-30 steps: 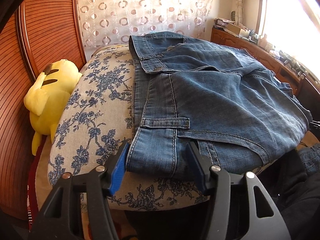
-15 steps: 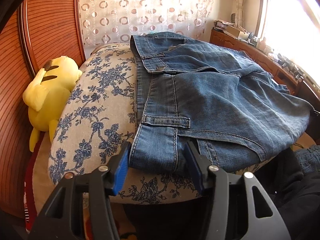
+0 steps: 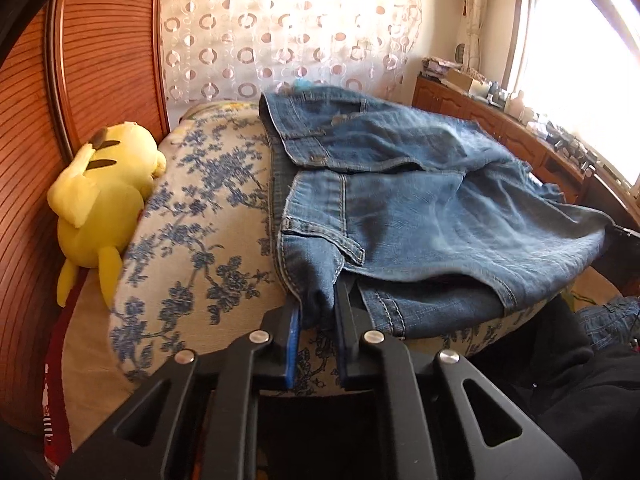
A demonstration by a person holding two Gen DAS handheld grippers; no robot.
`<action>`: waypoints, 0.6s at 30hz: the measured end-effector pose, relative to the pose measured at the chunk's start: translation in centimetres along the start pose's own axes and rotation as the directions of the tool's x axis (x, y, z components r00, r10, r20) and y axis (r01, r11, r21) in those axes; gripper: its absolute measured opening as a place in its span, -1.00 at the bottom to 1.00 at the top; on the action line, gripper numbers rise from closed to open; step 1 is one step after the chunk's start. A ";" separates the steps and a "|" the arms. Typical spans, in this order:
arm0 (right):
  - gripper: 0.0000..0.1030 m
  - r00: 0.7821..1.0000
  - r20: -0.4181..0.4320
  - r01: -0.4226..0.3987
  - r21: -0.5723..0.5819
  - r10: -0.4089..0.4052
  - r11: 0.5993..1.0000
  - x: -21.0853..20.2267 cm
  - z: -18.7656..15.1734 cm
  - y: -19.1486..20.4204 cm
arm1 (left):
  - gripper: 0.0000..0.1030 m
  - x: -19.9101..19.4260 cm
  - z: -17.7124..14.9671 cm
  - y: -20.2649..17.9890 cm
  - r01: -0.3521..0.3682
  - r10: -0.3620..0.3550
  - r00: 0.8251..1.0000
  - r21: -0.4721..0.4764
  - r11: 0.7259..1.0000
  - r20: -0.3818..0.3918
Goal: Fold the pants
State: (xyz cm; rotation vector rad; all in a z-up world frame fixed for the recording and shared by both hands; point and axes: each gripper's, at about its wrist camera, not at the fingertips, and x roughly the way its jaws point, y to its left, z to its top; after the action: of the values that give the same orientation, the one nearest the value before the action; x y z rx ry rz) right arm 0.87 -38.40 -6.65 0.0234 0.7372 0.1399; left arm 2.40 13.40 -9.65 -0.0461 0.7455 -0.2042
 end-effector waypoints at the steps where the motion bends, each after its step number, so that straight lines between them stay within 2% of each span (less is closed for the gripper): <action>1: -0.96 1.000 0.001 -0.005 0.004 0.005 1.000 -0.2 0.0 0.0 | -0.78 -0.3 0.1 0.1 0.003 -0.003 1.000 -0.002 1.000 -0.002; 7: -0.97 0.994 0.064 -0.093 0.068 0.089 0.993 -2.1 1.5 -0.2 | -0.78 -1.6 1.3 0.2 -0.010 0.010 0.999 0.001 1.000 0.034; 18: -0.97 0.980 0.197 -0.025 -0.048 0.034 0.999 -2.4 7.5 1.3 | -0.78 -2.0 6.2 -1.0 -0.041 0.031 0.991 0.076 0.996 0.133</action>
State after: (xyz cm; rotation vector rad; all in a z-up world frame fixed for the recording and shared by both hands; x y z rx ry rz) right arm 3.95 -37.28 0.58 0.0047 0.5345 0.1801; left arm 4.99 12.68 -3.64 0.0287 0.6053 -0.1941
